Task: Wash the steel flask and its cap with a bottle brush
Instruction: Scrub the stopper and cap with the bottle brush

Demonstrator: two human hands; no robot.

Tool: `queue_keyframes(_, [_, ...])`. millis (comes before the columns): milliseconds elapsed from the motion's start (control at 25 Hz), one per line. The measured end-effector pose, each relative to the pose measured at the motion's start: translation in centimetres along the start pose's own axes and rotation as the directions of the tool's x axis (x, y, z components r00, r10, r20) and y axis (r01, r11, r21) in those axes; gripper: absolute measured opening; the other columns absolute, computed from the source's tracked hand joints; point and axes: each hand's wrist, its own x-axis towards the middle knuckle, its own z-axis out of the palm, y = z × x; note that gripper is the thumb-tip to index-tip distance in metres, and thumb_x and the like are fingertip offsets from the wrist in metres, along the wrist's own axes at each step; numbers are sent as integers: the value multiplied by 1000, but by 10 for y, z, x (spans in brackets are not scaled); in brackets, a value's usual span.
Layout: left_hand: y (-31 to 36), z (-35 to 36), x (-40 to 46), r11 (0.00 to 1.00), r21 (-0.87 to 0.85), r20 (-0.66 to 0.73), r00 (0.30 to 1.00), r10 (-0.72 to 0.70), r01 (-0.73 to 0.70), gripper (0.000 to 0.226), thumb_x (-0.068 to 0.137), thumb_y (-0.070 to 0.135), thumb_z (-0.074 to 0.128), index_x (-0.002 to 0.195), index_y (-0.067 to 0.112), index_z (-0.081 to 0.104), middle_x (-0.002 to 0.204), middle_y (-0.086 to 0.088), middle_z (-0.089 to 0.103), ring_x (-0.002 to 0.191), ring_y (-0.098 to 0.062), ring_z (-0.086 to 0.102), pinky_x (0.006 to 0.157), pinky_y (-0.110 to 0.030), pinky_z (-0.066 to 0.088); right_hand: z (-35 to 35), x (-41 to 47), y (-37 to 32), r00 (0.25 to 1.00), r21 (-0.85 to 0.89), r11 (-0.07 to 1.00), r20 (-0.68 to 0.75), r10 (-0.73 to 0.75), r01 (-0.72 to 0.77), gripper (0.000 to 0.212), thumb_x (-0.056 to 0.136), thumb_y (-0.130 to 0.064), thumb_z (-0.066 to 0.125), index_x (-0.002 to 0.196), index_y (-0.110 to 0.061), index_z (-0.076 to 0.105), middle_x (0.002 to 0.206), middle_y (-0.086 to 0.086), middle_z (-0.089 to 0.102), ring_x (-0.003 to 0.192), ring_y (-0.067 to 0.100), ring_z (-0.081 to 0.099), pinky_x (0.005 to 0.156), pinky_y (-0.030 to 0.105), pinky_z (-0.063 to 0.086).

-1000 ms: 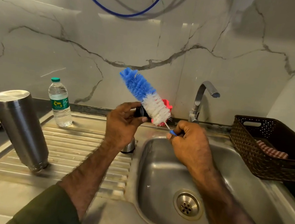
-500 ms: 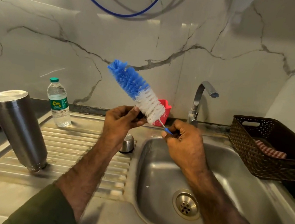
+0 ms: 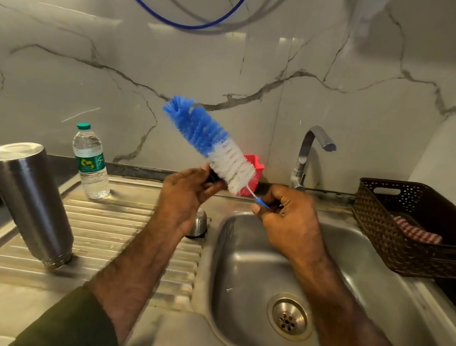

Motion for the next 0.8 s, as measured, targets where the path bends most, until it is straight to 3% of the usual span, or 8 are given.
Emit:
queue_keyframes(120, [18,-15,12,977,-213,-82,996,-42,24,17,105,2,56,98,-2,72,89,-13,78,78,-18,78,67,-23,63,-13,2,17,997,-27,999,68,37,-35,21,80,-17,88,72,-21,68,72,-7,66,69,7,62,66,25,53])
queue_keyframes(280, [1,-4,-3,986,-79,9,989,-145,145,29,104,-2,53,86,-1,75,79,-12,76,65,-16,73,59,-21,61,3,-1,11,997,21,997,12,-79,79,30,81,-14,86,68,-28,62,67,-13,63,66,0,59,61,9,43])
queue_keyframes(360, [2,-2,-4,984,-85,23,988,-153,154,22,102,-1,54,92,-1,73,81,-12,77,65,-16,72,57,-20,60,9,0,10,992,26,992,-27,-120,121,25,82,-15,85,71,-24,64,68,-12,63,68,3,60,61,13,46])
queue_keyframes(520, [22,-21,8,951,-275,60,990,-129,141,22,104,12,53,111,-2,68,90,-21,76,68,-19,72,57,-16,58,-7,5,30,996,193,979,-73,-49,63,19,81,-4,85,72,-13,70,62,-14,64,60,-2,57,60,12,45])
queue_keyframes(720, [0,-6,-3,974,-156,134,980,-145,165,40,106,13,52,86,3,85,87,-17,79,66,-19,75,59,-19,61,16,5,11,999,489,871,4,43,-40,24,88,6,75,70,-3,62,49,-8,52,41,6,43,43,19,37])
queue_keyframes(800, [0,-8,-4,982,-115,170,977,-130,151,20,90,19,72,88,4,86,93,-18,80,72,-21,77,64,-21,62,20,5,7,987,607,779,72,142,-157,24,92,7,70,73,5,56,51,7,46,37,11,36,39,19,29])
